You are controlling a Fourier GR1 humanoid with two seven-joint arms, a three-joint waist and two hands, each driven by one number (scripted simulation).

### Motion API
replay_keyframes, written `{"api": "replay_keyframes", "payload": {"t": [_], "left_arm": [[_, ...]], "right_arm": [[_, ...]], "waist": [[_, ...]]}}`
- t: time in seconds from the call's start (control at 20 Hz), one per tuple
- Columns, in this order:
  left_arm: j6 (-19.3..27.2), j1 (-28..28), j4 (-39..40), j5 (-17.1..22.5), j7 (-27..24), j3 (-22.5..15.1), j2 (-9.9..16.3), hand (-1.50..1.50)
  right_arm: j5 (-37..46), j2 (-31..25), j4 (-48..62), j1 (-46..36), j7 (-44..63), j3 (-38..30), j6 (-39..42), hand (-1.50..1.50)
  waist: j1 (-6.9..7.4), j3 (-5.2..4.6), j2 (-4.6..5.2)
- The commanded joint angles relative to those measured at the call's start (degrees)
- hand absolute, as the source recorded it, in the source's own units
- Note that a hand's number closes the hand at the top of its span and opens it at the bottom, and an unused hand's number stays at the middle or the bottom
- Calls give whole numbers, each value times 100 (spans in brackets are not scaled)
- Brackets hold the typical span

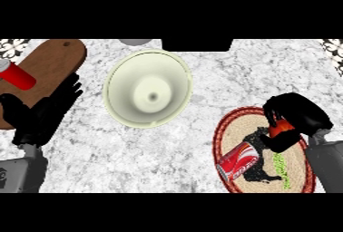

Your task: Pick the tomato from the placemat and place it in the bowl

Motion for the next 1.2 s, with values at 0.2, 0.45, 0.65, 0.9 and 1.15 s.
{"api": "replay_keyframes", "payload": {"t": [0.2, 0.45, 0.65, 0.9, 1.15], "left_arm": [[-14, 35, -156, 82, 86, 44, -63, 0], [13, 30, -110, 23, 39, 40, -93, 0], [223, -143, 185, -271, -149, -118, -292, 0], [2, -64, 247, -146, -283, 18, -157, 0], [24, 28, -65, 25, 132, 21, -217, 0]], "right_arm": [[-768, -285, -2018, -112, 463, -673, 1295, 150], [-1294, -112, -3169, -709, 1526, -976, 2377, 150], [-1711, 73, -3406, -1472, 2197, -1131, 3016, 150], [-2399, 1026, -3675, -2134, 3583, -1023, 3408, 150], [-3172, 1745, -3145, -3154, 4771, -1265, 3201, 150]], "waist": [[-32, -3, -16], [-23, -6, -18], [-5, -8, -3], [-13, -9, -13], [6, -8, -27]]}}
